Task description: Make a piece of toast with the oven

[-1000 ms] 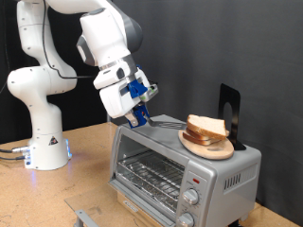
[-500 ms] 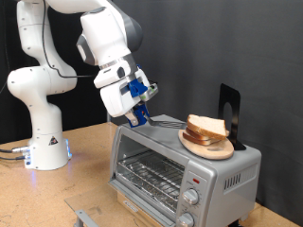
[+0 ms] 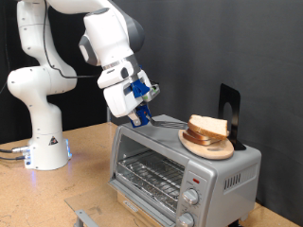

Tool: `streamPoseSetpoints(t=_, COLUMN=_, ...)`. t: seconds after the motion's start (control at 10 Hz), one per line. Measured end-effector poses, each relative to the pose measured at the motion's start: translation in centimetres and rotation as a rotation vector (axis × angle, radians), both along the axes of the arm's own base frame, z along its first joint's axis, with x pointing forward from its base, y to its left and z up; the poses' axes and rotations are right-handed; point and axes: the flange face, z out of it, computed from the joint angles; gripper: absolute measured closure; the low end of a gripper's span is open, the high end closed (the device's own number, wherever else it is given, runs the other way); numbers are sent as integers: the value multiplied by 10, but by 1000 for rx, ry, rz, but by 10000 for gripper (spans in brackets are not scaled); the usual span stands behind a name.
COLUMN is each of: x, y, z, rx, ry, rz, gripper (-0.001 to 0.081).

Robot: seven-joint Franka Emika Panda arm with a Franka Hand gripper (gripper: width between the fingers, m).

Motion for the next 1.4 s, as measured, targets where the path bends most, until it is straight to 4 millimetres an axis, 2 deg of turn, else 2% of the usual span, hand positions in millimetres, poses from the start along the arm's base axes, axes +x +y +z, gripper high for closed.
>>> streamPoseSetpoints(t=0.7, x=0, y=12, z=-3, rx=-5, ry=38, rz=12, gripper=443)
streamPoseSetpoints(t=1.4, x=9, y=32, z=0, rx=-9, ry=55, rz=32, gripper=443)
